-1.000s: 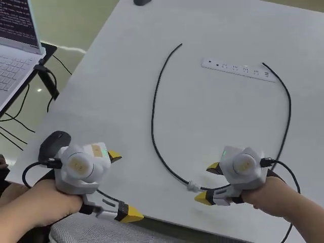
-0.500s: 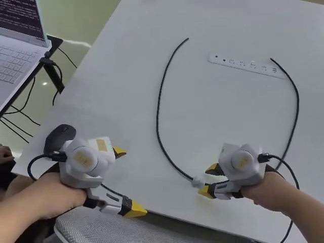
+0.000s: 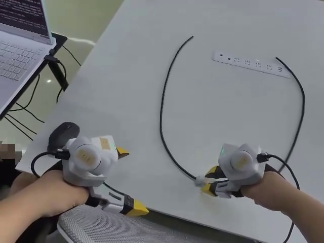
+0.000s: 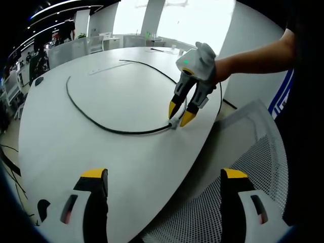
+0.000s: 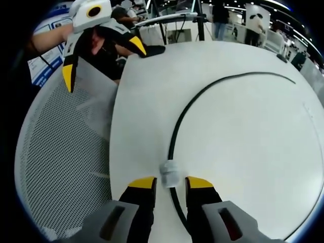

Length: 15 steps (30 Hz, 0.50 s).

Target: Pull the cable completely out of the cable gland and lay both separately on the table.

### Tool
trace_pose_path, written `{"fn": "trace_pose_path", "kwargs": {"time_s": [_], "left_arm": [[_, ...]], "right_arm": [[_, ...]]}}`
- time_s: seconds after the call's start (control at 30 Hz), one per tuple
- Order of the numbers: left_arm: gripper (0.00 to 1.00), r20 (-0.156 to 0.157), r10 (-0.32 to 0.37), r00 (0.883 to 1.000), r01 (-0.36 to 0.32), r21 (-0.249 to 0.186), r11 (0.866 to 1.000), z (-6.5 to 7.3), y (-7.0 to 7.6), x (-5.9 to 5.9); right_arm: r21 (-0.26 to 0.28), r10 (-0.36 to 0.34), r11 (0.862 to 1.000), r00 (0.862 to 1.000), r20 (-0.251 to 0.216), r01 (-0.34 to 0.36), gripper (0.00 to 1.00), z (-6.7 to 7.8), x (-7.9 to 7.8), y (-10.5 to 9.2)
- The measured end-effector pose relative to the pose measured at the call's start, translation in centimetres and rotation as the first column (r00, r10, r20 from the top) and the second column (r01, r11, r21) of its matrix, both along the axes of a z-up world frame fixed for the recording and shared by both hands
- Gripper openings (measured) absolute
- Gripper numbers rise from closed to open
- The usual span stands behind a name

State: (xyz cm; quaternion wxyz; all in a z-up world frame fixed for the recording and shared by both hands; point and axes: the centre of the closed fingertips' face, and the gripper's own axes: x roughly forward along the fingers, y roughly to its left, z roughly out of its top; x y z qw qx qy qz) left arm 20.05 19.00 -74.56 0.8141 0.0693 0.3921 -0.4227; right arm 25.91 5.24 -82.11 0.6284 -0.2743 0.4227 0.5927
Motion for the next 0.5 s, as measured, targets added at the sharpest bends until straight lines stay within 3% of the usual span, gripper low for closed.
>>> {"fn": "trace_pose_path", "kwargs": {"time_s": [0.5], "left_arm": [[0.89,-0.006,0.003,1.000,-0.003,-0.009,1.000,0.25,-0.32,0.09]], "right_arm": [[-0.008,0.016,1.000,1.000,0.005,-0.016,0.09,-0.19,-0.04,-0.09]]}}
